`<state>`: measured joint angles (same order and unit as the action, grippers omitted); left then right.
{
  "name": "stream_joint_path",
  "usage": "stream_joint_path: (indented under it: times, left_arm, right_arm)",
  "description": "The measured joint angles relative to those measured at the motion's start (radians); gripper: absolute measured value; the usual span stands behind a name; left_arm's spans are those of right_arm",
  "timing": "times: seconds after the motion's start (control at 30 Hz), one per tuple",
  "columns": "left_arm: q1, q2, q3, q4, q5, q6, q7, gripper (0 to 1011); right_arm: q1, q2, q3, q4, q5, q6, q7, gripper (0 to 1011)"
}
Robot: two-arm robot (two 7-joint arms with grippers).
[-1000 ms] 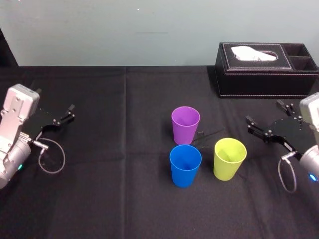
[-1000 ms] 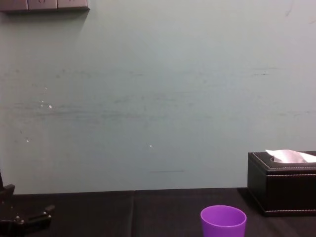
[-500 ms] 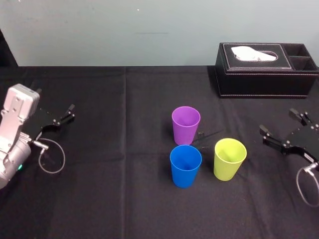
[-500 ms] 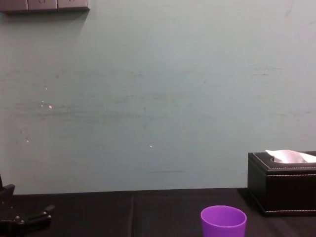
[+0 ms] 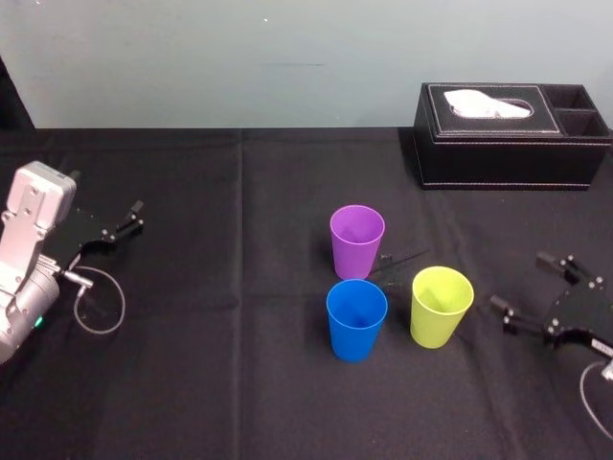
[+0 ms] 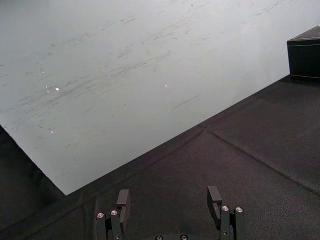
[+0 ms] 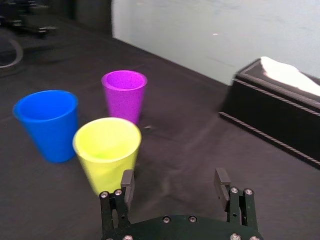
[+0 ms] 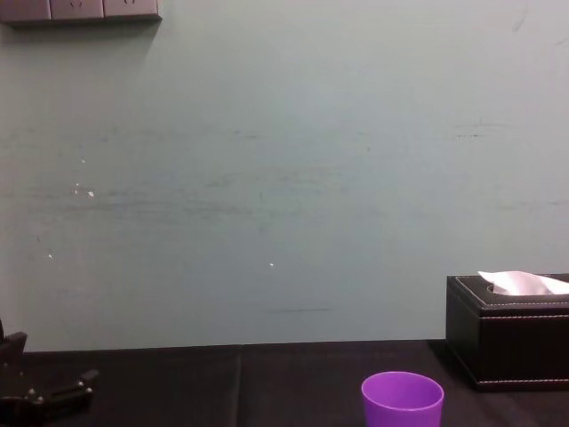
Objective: Stack the three plastic cups sequentially using one hand.
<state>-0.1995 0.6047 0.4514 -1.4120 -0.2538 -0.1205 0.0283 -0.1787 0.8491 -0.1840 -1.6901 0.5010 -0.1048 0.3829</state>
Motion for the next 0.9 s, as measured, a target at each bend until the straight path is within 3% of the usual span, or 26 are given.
stream_joint_path:
  times: [0.17, 0.37, 0.9]
  left_arm:
    - [0.0, 0.0, 0.0, 0.0, 0.0, 0.0, 0.0, 1012]
    - [0.0, 0.0, 0.0, 0.0, 0.0, 0.0, 0.0, 1011]
    - [0.0, 0.0, 0.0, 0.0, 0.0, 0.0, 0.0, 1011]
  right_arm:
    - [-0.019, 0.015, -0.001, 0.0, 0.005, -0.03, 0.078, 1003]
    - [-0.02, 0.009, -0.015, 0.007, -0.006, -0.037, 0.123, 1003]
    - [-0.002, -0.048, -0.037, 0.01, -0.062, -0.016, 0.153, 1003]
